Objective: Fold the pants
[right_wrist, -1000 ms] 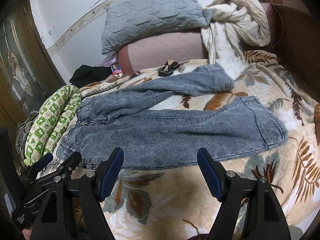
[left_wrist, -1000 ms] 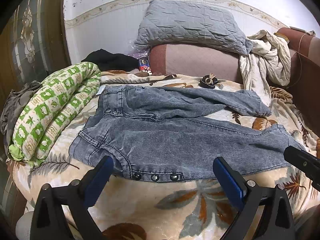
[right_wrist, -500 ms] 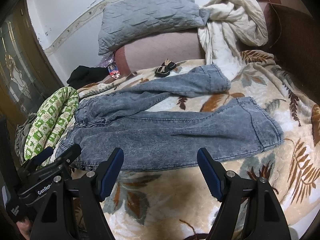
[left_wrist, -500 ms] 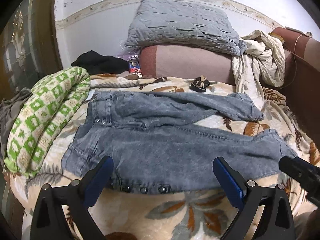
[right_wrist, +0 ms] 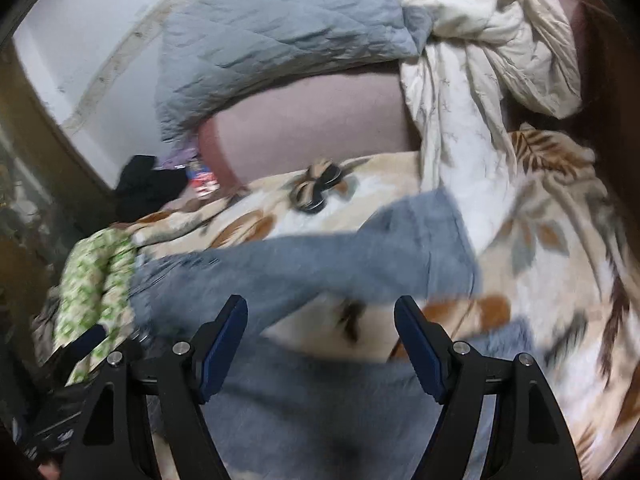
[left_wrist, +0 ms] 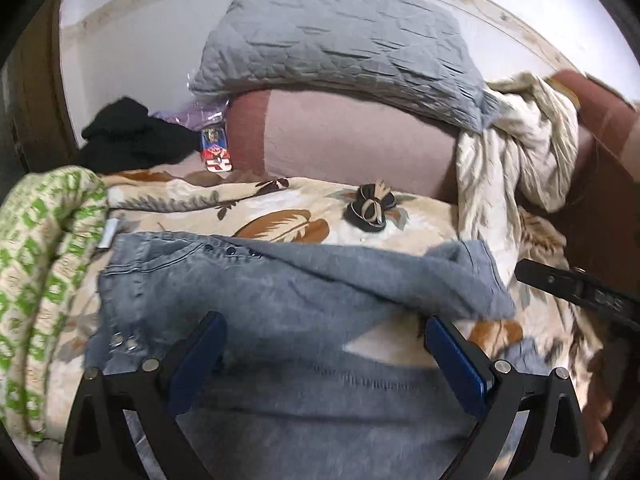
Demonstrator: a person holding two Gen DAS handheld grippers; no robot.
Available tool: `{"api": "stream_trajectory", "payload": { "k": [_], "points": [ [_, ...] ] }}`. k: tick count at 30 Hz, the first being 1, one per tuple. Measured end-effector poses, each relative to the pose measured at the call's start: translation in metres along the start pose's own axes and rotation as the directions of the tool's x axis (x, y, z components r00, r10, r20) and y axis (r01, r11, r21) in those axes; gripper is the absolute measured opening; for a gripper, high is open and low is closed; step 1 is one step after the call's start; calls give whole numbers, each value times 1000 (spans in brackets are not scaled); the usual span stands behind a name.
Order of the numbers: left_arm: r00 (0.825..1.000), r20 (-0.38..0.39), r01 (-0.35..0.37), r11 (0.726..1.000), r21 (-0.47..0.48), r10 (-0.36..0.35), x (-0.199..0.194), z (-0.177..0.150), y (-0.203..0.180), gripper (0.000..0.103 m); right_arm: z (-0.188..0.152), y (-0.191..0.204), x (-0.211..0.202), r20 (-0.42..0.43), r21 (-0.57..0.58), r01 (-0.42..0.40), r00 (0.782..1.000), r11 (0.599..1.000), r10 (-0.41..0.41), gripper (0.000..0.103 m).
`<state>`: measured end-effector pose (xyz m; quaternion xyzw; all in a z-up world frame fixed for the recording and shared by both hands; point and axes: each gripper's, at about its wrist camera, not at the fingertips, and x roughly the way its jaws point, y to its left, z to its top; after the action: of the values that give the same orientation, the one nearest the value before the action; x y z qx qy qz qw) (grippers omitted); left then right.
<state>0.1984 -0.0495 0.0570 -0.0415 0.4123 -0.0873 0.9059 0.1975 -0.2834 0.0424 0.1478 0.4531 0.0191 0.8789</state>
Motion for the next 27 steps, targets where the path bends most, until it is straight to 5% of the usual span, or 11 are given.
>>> {"api": "stream_trajectory", "payload": {
  "k": [10, 14, 18, 20, 27],
  "points": [
    [989, -127, 63, 987, -150, -82, 49, -17, 38, 101, 2, -120, 83, -154, 262, 175, 978, 949, -138, 77],
    [991, -117, 47, 989, -140, -63, 49, -23, 35, 101, -16, -153, 102, -193, 455, 86, 981, 886, 4, 76],
    [993, -93, 63, 989, -135, -76, 47, -23, 36, 101, -24, -150, 105, -195, 497, 9, 976, 868, 102, 33],
    [993, -84, 73, 988, -137, -85, 46, -22, 36, 101, -20, -143, 86, -151, 482, 20, 987, 876, 61, 30],
    [973, -130, 161, 966, -204, -190, 54, -20, 36, 101, -12, -124, 6, 44, 475, -143, 989, 868, 139, 26]
  ]
}}
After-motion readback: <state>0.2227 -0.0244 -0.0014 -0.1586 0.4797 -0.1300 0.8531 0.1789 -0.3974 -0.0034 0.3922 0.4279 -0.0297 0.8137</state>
